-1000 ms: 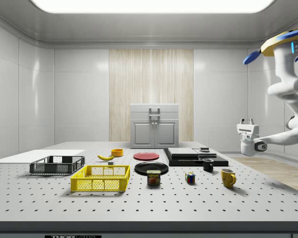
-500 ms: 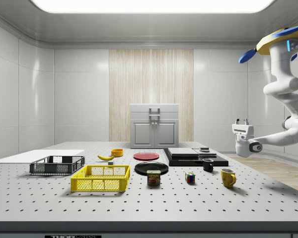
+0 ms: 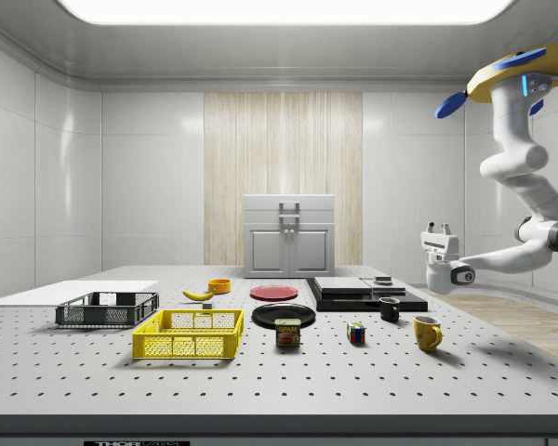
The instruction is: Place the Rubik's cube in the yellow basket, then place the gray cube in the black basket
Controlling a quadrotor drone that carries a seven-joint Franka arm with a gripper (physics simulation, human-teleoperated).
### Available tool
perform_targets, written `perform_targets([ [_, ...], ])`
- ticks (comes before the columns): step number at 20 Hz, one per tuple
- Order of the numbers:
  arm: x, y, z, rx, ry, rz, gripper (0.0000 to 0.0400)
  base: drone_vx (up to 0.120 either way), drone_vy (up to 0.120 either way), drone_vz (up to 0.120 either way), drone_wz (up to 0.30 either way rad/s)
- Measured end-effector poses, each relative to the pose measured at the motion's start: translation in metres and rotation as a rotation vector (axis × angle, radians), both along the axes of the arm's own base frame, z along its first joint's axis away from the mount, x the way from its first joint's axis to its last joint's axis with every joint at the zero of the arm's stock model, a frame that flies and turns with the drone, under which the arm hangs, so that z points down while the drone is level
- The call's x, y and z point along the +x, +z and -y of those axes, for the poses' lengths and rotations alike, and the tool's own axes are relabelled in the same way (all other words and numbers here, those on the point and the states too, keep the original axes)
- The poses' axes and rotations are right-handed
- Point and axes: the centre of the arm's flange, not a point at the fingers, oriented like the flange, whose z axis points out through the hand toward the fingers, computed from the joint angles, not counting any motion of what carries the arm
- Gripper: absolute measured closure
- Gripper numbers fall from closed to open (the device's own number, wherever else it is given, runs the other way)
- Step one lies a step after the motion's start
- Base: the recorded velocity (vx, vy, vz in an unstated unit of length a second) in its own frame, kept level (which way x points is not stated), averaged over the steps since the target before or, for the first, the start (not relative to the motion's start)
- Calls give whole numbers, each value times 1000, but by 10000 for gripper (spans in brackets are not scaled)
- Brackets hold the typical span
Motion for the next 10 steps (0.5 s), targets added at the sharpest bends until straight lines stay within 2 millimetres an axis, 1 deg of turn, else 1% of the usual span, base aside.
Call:
perform_targets([
  [4, 0, -1, -6, -64, -2, 3, 0, 120, 0, 0, 0],
  [7, 0, -2, -15, -149, -4, 5, 0, 120, 0, 0, 0],
  [10, -1, -6, -28, -290, -8, 7, 0, 120, 120, 0, 0],
])
